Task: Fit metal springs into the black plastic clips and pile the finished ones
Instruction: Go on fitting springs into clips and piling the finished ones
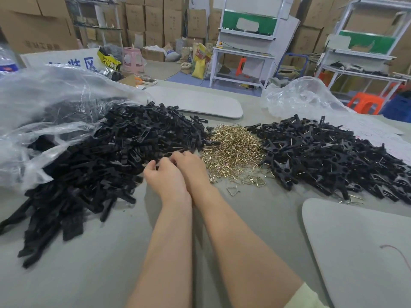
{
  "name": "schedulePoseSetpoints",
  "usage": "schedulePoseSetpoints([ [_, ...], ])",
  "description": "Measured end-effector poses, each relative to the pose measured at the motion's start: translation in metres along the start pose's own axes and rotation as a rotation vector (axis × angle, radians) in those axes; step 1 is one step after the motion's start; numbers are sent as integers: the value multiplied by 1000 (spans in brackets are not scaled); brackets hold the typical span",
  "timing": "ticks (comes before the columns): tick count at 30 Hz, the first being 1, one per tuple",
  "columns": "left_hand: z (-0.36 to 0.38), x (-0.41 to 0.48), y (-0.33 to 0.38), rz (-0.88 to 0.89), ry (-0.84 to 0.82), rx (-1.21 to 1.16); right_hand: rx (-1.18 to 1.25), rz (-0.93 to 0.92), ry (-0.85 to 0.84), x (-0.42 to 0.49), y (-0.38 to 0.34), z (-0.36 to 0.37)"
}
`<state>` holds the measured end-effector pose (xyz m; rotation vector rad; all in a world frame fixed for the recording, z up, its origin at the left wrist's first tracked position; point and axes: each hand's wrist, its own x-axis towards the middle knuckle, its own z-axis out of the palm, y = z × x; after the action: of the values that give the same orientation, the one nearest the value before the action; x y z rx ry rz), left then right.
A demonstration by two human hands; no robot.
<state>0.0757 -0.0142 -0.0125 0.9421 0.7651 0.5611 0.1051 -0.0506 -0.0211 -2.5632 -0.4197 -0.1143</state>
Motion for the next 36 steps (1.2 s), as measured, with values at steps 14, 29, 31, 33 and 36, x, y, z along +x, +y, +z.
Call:
schedulePoseSetpoints([
  [14,10,-18,-15,87,-496,140,344,-75,299,-52,44,-53],
  [29,11,-22,-15,-79,-737,-45,836,96,375,-56,57,-56],
  [31,11,-23,-16,-46,-754,4,866,113,437,-57,59,-59],
  [33,13,-24,-18,-5,-754,71,913,124,481,-58,61,-62],
  [36,13,-25,-20,100,-750,216,975,114,458,-57,62,-64],
])
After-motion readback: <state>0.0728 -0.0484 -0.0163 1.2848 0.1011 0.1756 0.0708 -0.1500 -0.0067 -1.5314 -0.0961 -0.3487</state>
